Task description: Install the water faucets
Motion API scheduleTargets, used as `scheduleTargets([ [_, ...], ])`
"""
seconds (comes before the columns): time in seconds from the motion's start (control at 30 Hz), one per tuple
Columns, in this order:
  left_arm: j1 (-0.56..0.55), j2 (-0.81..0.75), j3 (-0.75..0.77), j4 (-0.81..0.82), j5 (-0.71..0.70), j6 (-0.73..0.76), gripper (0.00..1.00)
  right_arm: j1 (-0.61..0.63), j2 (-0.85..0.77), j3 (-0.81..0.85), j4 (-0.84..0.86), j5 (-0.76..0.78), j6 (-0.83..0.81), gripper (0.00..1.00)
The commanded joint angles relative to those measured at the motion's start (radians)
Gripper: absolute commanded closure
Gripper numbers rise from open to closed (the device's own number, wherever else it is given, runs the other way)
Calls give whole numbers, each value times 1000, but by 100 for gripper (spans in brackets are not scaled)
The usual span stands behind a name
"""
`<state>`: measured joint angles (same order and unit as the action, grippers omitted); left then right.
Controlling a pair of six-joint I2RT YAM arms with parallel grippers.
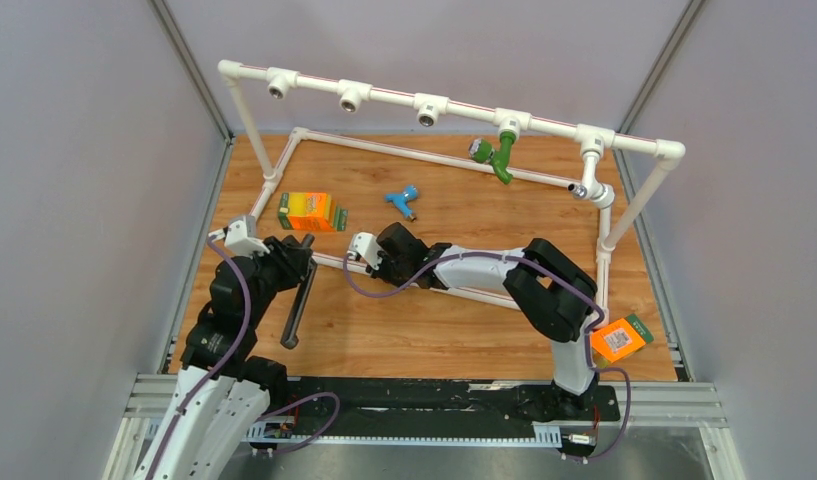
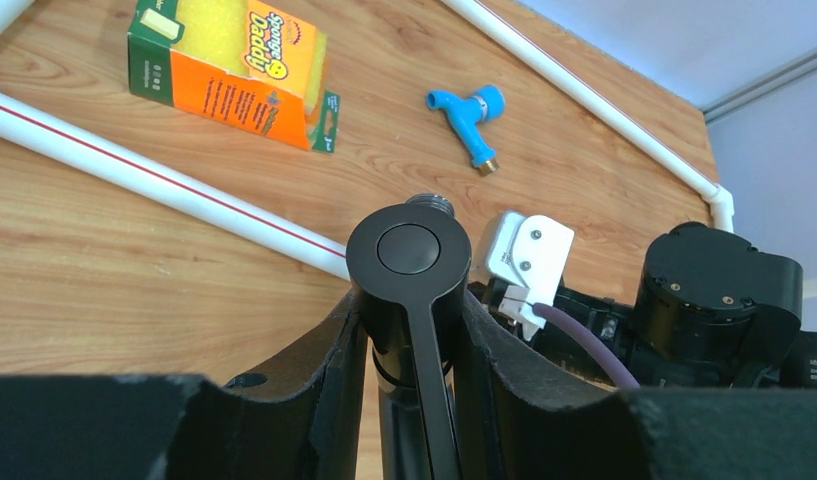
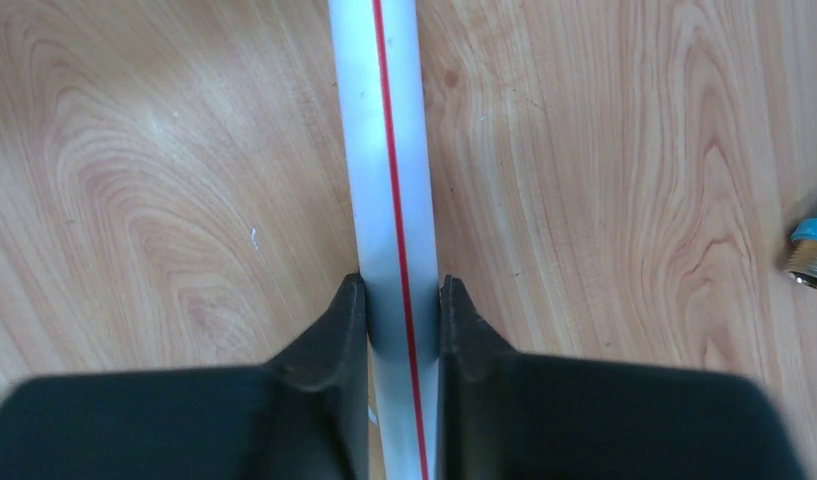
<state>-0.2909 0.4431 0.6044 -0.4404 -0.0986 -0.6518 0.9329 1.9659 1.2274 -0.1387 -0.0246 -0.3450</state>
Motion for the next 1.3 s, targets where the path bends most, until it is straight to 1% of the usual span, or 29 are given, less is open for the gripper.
scheduleTargets([
  [0.0, 6, -14, 69, 57, -15, 26, 100, -32, -35, -58, -85, 75, -52, 100],
  [0.17, 6, -20, 84, 39, -23, 29, 100, -71, -97, -127, -107, 71, -63, 100],
  [0.4, 6, -30, 109, 22, -32, 20, 100, -75, -205, -216, -147, 63, -72, 100],
  [0.47, 6, -29, 115, 19, -30, 18, 100, -77, -223, -220, -171, 51, -80, 100],
  [0.57, 4, -32, 126, 11, -36, 18, 100, -71, -245, -216, -206, 41, -46, 100],
  [0.8, 6, -50, 149, -20, -58, 17, 100, 18, -268, -244, -214, 57, 93, 100],
  [0.97, 4, -64, 147, -27, -66, 4, 100, 110, -274, -256, -214, 64, 132, 100],
  [1.1, 4, -78, 147, -29, -76, 4, 100, 150, -275, -267, -214, 69, 158, 100],
  [1.17, 4, -87, 143, -21, -79, 1, 100, 159, -280, -266, -214, 66, 169, 97],
  [1.27, 6, -92, 136, -14, -81, -3, 100, 162, -312, -252, -214, 65, 181, 76],
])
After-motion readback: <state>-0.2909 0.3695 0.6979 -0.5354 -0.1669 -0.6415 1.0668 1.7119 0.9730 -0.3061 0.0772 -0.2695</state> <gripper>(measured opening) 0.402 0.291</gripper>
